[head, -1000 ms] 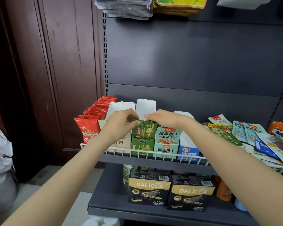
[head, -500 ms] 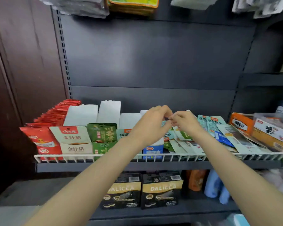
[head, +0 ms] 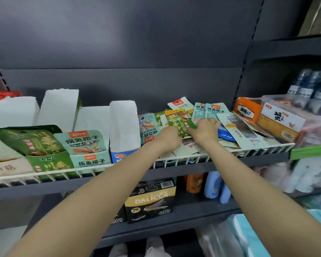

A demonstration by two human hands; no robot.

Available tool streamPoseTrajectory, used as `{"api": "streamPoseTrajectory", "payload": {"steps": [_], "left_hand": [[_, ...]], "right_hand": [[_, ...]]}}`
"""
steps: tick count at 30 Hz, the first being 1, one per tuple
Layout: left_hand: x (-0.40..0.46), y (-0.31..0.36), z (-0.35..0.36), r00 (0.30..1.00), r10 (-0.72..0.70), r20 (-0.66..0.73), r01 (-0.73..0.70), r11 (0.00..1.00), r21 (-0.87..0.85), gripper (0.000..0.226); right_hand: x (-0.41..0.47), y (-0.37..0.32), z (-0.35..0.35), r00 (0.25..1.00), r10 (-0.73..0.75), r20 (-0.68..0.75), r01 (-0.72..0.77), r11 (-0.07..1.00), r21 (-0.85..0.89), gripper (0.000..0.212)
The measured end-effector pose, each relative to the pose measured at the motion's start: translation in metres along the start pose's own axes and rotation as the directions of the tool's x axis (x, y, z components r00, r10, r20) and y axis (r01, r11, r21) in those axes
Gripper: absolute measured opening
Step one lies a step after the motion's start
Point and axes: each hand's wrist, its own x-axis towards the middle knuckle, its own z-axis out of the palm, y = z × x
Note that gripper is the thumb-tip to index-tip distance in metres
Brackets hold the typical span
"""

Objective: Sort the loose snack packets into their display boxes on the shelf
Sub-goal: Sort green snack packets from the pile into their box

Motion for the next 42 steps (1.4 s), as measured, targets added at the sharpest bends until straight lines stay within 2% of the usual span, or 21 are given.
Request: {"api": "streamPoseTrajectory", "payload": {"steps": [3, 5, 7, 11, 14, 15, 18, 19, 21, 23, 26, 30, 33, 36, 38, 42], "left_hand": [[0.000, -0.002, 0.006, 1.000, 0.024, -0.001, -0.024, 1.000, -0.002, 0.036], [-0.002, -0.001, 0.004, 0.998, 0.054, -0.043, -0.056, 0.998, -0.039, 0.037], [-0.005, 0.003, -0.005, 0.989, 0.078, -0.122, -0.090, 0.992, -0.091, 0.042], [-0.025, 0.017, -0.031, 0.928, 0.119, -0.354, -0.196, 0.961, -0.192, 0.070], [-0.049, 0.023, -0.056, 0.848, 0.088, -0.523, -0.214, 0.959, -0.186, 0.082], [-0.054, 0.022, -0.065, 0.809, 0.095, -0.580, -0.229, 0.960, -0.162, 0.076], [-0.072, 0.008, -0.087, 0.715, 0.139, -0.685, -0.231, 0.972, -0.044, 0.026], [-0.077, 0.001, -0.094, 0.701, 0.141, -0.700, -0.218, 0.976, -0.022, 0.018], [-0.092, -0.015, -0.106, 0.680, 0.127, -0.722, -0.219, 0.975, -0.034, 0.019], [-0.112, -0.031, -0.117, 0.663, 0.111, -0.740, -0.243, 0.967, -0.073, 0.016], [-0.142, -0.060, -0.135, 0.698, 0.092, -0.711, -0.274, 0.951, -0.146, 0.014], [-0.178, -0.101, -0.156, 0.685, -0.006, -0.728, -0.194, 0.962, -0.190, 0.005], [-0.200, -0.139, -0.168, 0.699, -0.059, -0.712, -0.079, 0.984, -0.159, 0.027], [-0.215, -0.172, -0.176, 0.735, -0.076, -0.674, -0.023, 0.990, -0.136, 0.033], [-0.223, -0.183, -0.179, 0.761, -0.063, -0.646, -0.005, 0.995, -0.104, 0.041], [-0.225, -0.188, -0.179, 0.799, -0.030, -0.600, -0.008, 0.998, -0.060, 0.054]], "right_hand": [[-0.002, -0.004, 0.000, 0.994, 0.005, -0.111, 0.016, 0.983, 0.186, 0.034], [-0.009, -0.011, -0.009, 0.983, -0.009, -0.184, 0.080, 0.920, 0.383, 0.012], [-0.019, -0.018, -0.023, 0.965, -0.040, -0.258, 0.166, 0.856, 0.490, 0.006], [-0.044, -0.021, -0.056, 0.868, -0.200, -0.454, 0.406, 0.812, 0.419, 0.006], [-0.062, -0.024, -0.078, 0.809, -0.304, -0.504, 0.529, 0.751, 0.395, 0.006], [-0.068, -0.027, -0.084, 0.797, -0.336, -0.502, 0.557, 0.730, 0.396, 0.005], [-0.087, -0.043, -0.099, 0.772, -0.407, -0.488, 0.613, 0.680, 0.402, 0.004], [-0.093, -0.050, -0.103, 0.779, -0.408, -0.476, 0.614, 0.653, 0.444, 0.006], [-0.102, -0.065, -0.106, 0.826, -0.389, -0.408, 0.563, 0.592, 0.576, 0.018], [-0.110, -0.083, -0.105, 0.848, -0.410, -0.336, 0.527, 0.585, 0.617, 0.025], [-0.122, -0.117, -0.096, 0.854, -0.451, -0.260, 0.499, 0.569, 0.654, 0.030], [-0.142, -0.172, -0.083, 0.775, -0.544, -0.322, 0.626, 0.595, 0.504, 0.021], [-0.153, -0.208, -0.075, 0.728, -0.575, -0.373, 0.685, 0.606, 0.404, 0.017], [-0.158, -0.234, -0.065, 0.697, -0.611, -0.374, 0.717, 0.599, 0.357, 0.019], [-0.157, -0.246, -0.059, 0.681, -0.661, -0.315, 0.731, 0.589, 0.344, 0.018], [-0.148, -0.263, -0.051, 0.662, -0.744, -0.086, 0.732, 0.619, 0.284, 0.018]]}}
